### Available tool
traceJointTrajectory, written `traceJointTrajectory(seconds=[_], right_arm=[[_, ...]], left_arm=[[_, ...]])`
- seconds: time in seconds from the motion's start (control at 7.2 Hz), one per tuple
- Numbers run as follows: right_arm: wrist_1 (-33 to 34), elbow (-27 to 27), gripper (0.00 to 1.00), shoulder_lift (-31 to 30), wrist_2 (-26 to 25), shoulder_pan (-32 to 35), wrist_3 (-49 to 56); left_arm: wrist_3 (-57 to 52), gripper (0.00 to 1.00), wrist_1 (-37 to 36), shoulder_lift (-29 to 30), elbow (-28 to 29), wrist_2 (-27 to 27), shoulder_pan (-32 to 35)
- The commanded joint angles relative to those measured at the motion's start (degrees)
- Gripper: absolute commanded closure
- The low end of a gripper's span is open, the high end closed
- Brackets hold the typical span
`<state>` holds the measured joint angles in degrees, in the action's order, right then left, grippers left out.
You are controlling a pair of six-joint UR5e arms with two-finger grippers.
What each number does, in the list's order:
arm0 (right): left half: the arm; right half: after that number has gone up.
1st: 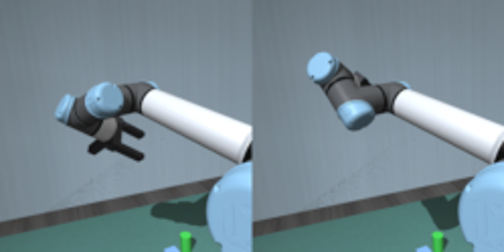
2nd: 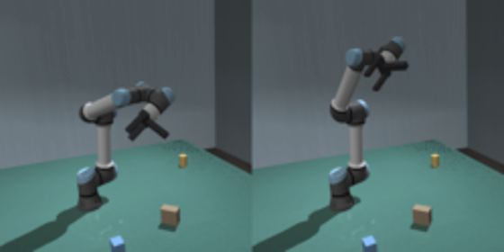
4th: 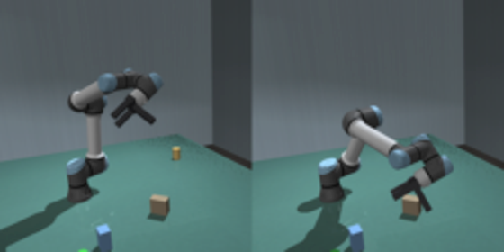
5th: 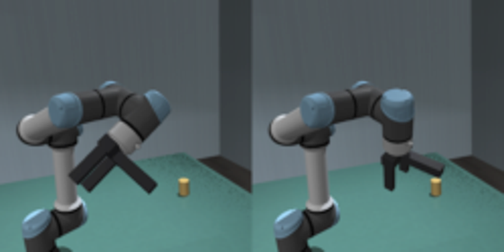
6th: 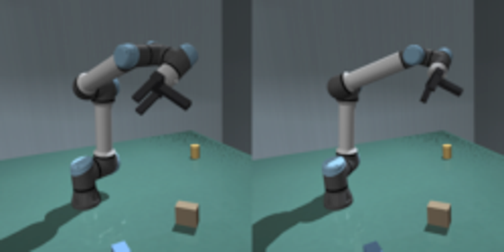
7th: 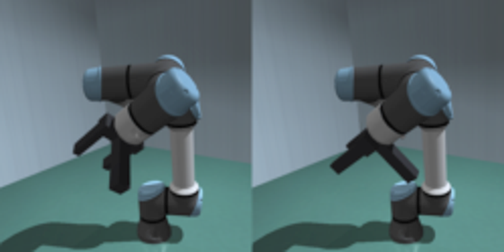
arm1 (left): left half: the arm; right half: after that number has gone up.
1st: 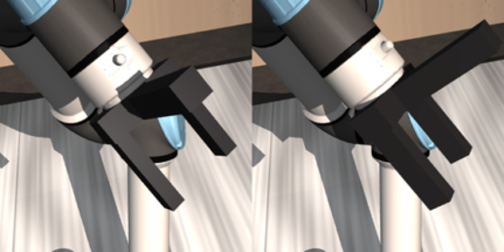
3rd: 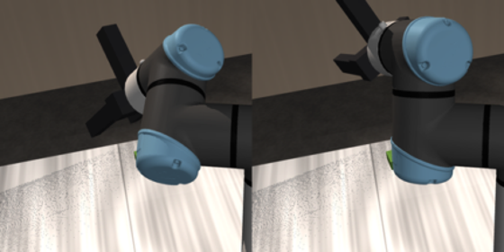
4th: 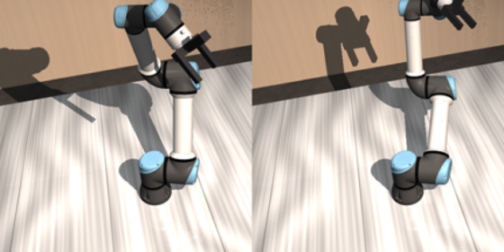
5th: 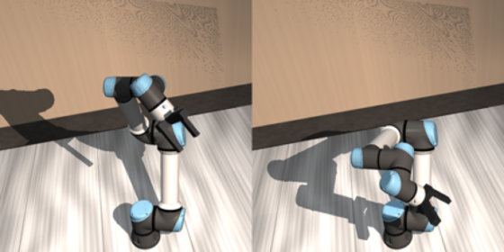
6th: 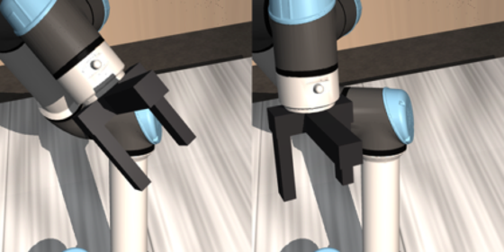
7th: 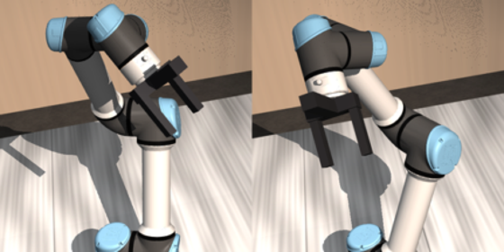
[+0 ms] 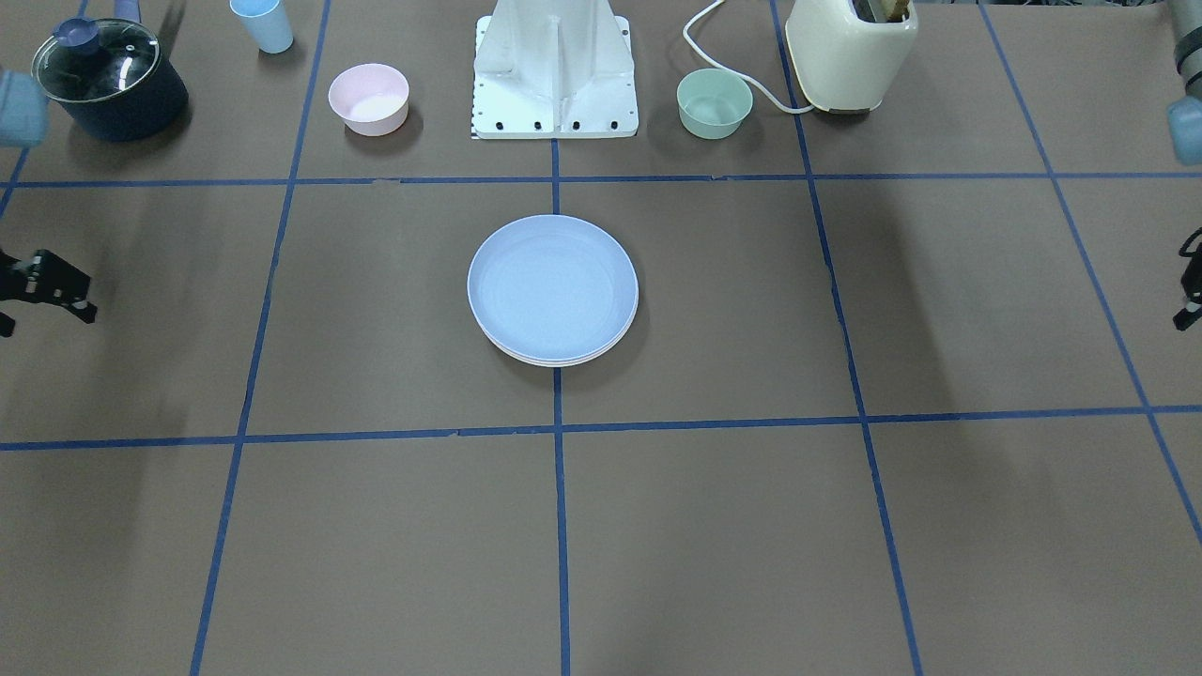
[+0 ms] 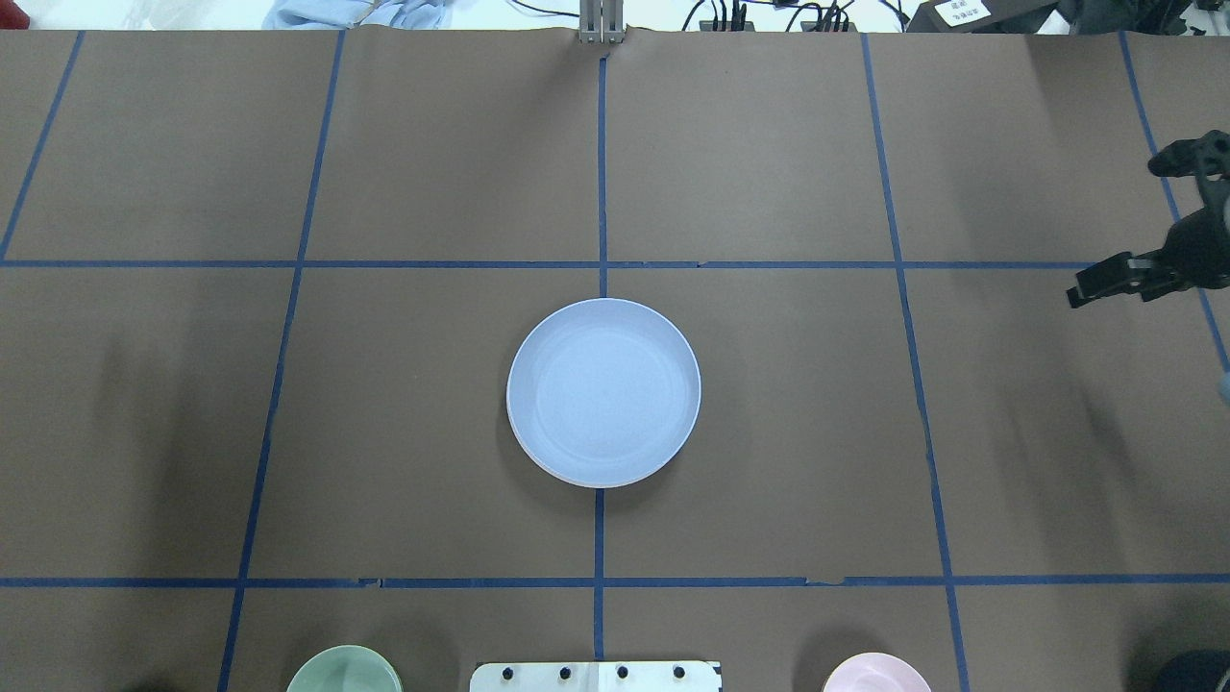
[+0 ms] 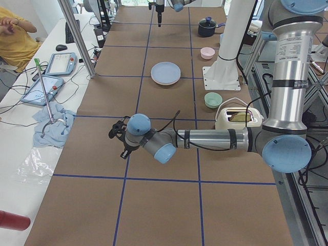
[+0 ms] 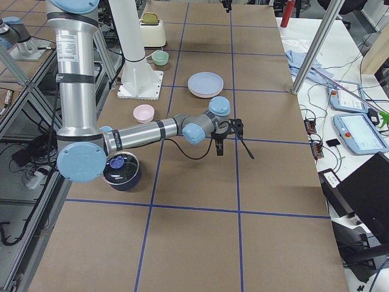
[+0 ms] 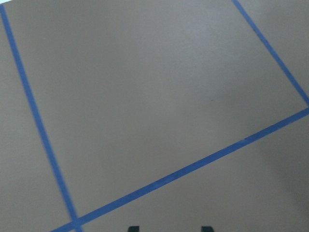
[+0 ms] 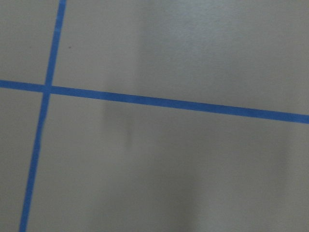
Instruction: Stack three plates with pink and blue
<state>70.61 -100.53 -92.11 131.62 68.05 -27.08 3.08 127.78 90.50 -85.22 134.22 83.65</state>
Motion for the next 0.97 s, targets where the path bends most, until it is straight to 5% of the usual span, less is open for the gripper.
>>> traceJointTrajectory(seconds=[0.0,0.83], right_arm=[[9.15,-0.01,0.00,-0.97,1.88,9.52,13.51],[13.85,-0.01,0.00,-1.05,1.36,14.12,16.72]], left_arm=[[-8.70,0.00,-5.87,-0.06,0.23,-0.01,6.60],[-8.18,0.00,-18.34,2.57,-0.65,0.25,7.22]])
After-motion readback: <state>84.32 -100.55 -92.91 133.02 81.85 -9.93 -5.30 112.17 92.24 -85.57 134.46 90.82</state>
